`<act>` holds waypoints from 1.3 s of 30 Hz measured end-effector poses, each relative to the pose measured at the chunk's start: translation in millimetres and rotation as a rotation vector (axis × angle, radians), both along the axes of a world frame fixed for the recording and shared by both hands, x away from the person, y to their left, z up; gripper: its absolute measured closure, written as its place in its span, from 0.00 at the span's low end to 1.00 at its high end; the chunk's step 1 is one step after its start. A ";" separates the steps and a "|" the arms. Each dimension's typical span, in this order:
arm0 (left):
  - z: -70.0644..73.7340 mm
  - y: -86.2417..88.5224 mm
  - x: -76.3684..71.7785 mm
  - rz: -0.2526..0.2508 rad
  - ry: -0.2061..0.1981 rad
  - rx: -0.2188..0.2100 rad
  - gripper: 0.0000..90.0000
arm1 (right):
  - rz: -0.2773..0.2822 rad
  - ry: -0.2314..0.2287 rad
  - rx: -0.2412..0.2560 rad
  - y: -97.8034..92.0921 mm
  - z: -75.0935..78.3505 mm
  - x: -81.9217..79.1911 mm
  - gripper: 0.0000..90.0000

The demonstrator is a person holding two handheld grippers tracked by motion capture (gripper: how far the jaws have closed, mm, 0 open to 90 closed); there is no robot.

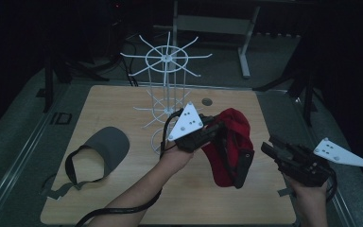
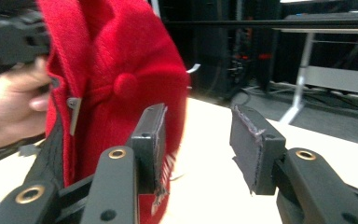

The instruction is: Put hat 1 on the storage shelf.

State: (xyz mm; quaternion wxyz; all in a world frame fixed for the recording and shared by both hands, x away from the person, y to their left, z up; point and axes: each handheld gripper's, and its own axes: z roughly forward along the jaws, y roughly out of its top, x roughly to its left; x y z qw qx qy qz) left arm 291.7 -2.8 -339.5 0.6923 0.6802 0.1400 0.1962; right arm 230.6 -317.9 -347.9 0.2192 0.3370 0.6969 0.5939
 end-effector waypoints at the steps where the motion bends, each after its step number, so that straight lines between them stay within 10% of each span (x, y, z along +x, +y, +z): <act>1: -2.1 1.6 0.4 -0.017 0.004 -0.014 0.97 | 0.012 0.000 0.001 2.0 0.6 -0.5 0.61; 12: -8.3 2.4 -3.3 -0.023 0.006 -0.001 0.97 | 0.182 -0.024 -0.040 39.1 7.4 -10.1 0.58; 26: -8.7 -3.4 -8.1 0.008 0.000 0.054 0.97 | 0.205 -0.038 -0.047 57.0 13.3 -3.7 0.51; 33: -8.8 -4.6 -8.7 -0.022 0.010 0.040 0.96 | 0.146 -0.062 -0.080 56.7 16.7 -6.7 0.92; 39: -8.7 1.7 -7.5 -0.032 0.025 0.028 0.96 | 0.081 -0.085 -0.022 44.8 24.0 -8.8 0.96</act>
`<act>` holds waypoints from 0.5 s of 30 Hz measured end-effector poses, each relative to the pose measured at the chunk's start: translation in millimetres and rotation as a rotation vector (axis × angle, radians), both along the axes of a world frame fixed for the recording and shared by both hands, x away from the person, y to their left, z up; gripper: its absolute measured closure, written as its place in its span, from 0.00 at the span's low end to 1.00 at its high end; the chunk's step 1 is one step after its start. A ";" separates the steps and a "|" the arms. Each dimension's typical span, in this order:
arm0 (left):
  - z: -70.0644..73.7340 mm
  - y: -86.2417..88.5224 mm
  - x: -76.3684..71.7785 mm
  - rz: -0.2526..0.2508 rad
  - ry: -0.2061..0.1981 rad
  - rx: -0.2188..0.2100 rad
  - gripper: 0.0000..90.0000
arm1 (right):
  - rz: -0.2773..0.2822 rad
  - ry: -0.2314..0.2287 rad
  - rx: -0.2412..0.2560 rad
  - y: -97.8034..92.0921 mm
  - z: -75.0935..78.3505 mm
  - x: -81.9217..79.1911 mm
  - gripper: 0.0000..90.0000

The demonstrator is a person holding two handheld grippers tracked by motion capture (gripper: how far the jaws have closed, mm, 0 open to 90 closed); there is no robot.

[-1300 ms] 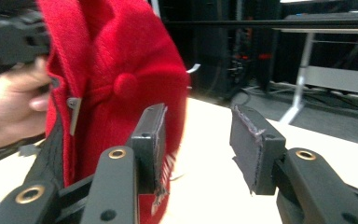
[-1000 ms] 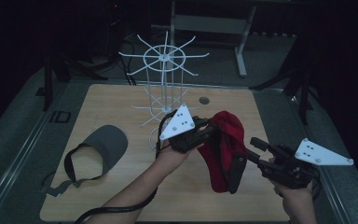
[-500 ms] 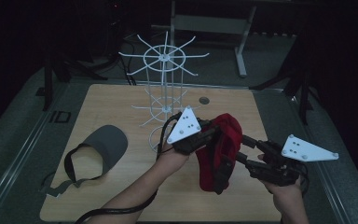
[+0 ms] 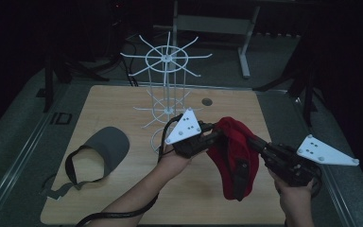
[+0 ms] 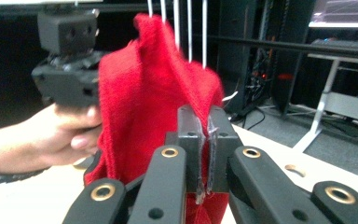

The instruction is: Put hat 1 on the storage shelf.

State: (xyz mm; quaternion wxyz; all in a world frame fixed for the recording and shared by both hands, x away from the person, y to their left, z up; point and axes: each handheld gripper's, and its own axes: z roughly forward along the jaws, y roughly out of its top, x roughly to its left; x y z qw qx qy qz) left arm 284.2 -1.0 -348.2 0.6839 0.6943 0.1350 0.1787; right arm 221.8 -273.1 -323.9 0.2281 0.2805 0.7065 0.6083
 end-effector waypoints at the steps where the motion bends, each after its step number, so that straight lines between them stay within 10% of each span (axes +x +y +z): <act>1: 0.2 0.2 -0.8 -0.006 -0.003 0.000 0.95 | -0.002 -0.003 0.005 -1.1 1.6 -0.3 0.96; 9: -2.9 3.4 -4.8 -0.050 0.001 0.025 0.80 | -0.030 -0.019 0.006 -3.4 9.9 0.4 0.97; 15: -4.1 11.6 -12.1 0.031 -0.032 0.071 0.61 | -0.042 -0.019 0.002 -3.4 11.6 3.7 0.97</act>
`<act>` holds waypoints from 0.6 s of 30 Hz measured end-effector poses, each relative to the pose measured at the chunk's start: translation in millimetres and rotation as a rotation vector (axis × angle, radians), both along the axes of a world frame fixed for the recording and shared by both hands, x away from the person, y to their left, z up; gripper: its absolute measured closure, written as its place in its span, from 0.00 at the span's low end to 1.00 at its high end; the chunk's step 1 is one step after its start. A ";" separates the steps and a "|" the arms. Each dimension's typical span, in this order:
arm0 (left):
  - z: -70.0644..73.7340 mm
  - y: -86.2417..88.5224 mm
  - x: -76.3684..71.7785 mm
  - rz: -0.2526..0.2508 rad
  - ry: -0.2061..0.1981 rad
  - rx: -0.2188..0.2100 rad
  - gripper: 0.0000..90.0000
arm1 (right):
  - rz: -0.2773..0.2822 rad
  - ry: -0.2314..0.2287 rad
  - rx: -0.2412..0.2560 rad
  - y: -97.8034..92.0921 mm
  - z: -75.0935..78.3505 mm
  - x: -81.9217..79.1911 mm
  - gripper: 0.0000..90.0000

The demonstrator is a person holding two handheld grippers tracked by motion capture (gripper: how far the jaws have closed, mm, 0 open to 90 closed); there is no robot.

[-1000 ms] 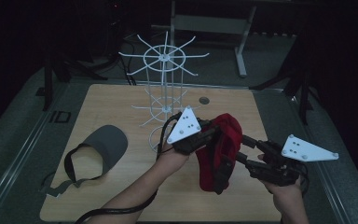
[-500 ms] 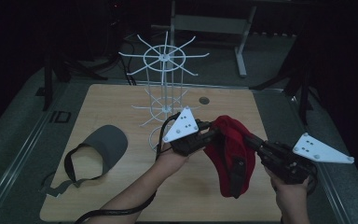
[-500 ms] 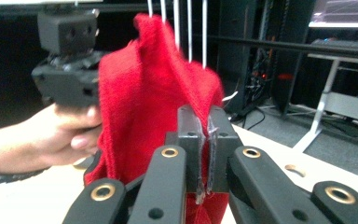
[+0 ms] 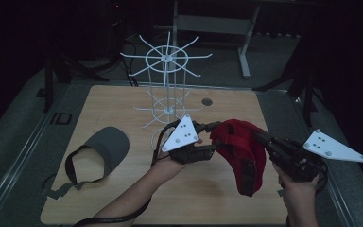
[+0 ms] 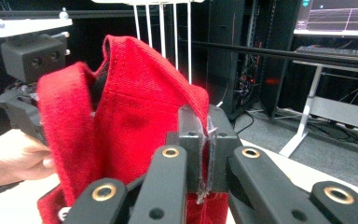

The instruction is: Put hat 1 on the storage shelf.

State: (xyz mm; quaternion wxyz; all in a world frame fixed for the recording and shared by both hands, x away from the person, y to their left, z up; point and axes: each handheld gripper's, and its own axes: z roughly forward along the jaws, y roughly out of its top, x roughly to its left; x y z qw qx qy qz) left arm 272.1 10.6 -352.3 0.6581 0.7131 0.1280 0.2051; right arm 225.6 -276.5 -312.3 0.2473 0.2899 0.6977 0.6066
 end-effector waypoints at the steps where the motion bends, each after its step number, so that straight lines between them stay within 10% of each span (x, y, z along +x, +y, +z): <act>1: -0.4 3.5 -0.2 0.013 0.004 -0.008 0.61 | -0.006 -0.002 -0.002 0.1 0.2 0.0 0.97; 18: -28.9 61.9 -11.7 0.116 0.076 -0.030 0.54 | -0.075 -0.008 0.012 -9.5 9.7 7.8 0.97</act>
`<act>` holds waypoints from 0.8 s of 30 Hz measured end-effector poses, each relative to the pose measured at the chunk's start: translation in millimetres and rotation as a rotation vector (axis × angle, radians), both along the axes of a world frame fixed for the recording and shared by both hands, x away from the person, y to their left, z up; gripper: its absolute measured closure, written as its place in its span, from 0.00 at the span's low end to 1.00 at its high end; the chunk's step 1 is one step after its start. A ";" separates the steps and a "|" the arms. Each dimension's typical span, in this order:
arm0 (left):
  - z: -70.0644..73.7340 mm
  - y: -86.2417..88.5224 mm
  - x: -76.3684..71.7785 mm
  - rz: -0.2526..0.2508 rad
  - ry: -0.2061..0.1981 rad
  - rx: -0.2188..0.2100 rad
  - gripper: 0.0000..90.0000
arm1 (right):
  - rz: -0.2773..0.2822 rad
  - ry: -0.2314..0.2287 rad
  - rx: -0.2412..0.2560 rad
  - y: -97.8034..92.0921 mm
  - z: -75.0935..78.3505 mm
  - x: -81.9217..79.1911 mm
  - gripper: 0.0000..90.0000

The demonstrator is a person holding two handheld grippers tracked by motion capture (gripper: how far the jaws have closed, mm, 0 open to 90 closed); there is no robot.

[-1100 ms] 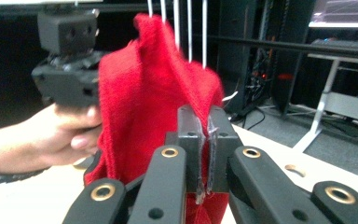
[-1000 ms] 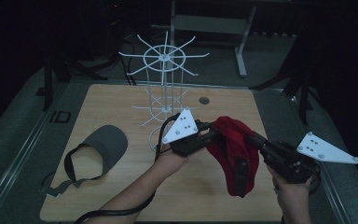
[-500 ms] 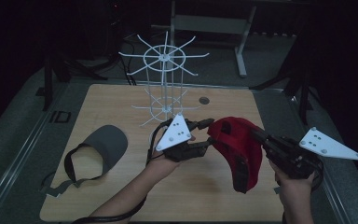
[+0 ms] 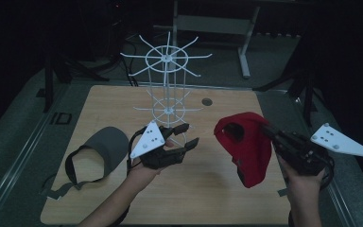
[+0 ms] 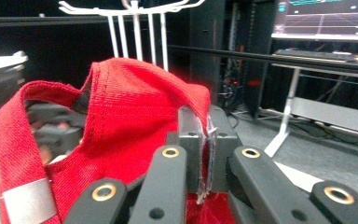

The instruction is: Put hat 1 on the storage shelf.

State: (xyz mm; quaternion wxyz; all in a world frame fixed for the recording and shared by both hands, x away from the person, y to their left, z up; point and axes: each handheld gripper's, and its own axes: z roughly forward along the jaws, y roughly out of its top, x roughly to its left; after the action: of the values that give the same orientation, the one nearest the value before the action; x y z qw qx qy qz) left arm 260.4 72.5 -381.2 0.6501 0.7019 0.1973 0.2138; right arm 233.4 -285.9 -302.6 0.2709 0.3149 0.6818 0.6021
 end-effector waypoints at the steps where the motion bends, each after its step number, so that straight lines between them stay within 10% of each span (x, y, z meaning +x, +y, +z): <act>1: 0.0 0.0 0.0 0.000 0.000 0.000 0.54 | 0.000 0.000 0.000 0.0 0.0 0.0 0.97; 16: -52.3 34.2 -22.5 0.019 0.091 0.013 0.51 | -0.108 -0.043 0.009 2.5 36.1 29.8 0.97; 24: -73.7 42.4 -31.7 0.095 0.112 0.069 0.27 | -0.129 -0.044 0.006 18.4 54.0 50.1 0.97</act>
State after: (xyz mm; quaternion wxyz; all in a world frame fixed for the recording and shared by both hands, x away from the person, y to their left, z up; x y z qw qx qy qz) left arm 228.7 114.8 -454.8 0.6026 0.7247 0.2589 0.2112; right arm 283.6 -267.5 -248.6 0.3233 0.3456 0.6520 0.5924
